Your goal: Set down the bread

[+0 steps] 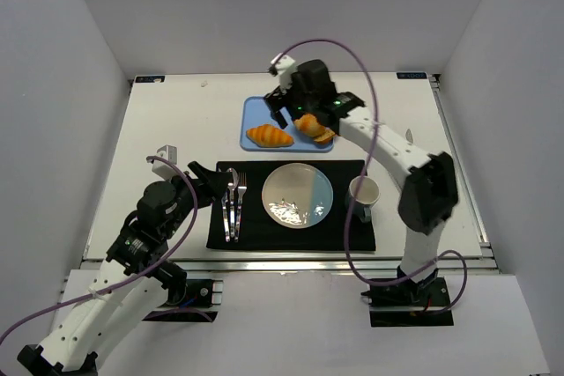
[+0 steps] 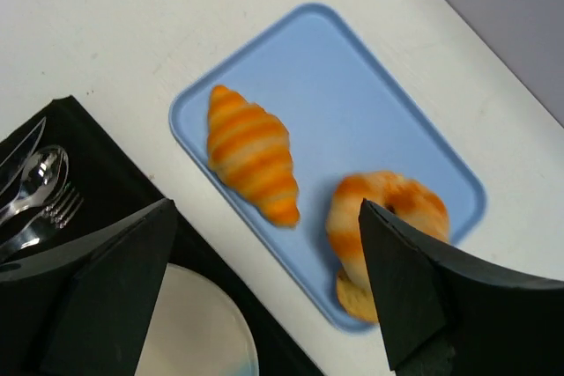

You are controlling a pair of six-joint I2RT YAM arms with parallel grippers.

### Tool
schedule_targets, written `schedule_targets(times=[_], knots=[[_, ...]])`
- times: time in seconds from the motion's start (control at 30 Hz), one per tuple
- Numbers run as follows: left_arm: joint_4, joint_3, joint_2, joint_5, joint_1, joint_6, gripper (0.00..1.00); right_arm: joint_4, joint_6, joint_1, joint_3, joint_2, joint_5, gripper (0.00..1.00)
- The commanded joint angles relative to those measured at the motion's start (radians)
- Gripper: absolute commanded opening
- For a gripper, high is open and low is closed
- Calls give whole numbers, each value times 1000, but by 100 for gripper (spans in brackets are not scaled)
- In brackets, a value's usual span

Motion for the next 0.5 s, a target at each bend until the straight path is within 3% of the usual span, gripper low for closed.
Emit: schedule_targets(times=[0.0,0.1,0.17,0.2,0.23,0.27,0.3,0.4,0.47], knots=[[18,27,-3,-6,0,8,73,18,52,-98,-134,-168,-24,89],[25,29,5,-3,2,13,73,-9,0,-232,-203,-271,-120,89],[36,27,11,0,0,16,73,-40,-52,-341,-266,-323,-374,87],[41,24,19,5,1,18,73,-42,-87,-450,-294,-376,-507,79],[51,24,23,6,2,19,73,-36,-94,-499,-358,-401,-537,66],[56,22,30,9,0,21,72,-17,-92,-538,-395,-427,-550,43],[61,21,36,17,0,21,72,0,-95,-596,-429,-475,-506,2],[84,21,57,31,0,28,69,-34,-152,-696,-556,-545,-429,0],[102,18,71,37,0,33,69,-48,-221,-733,-657,-570,-388,38]])
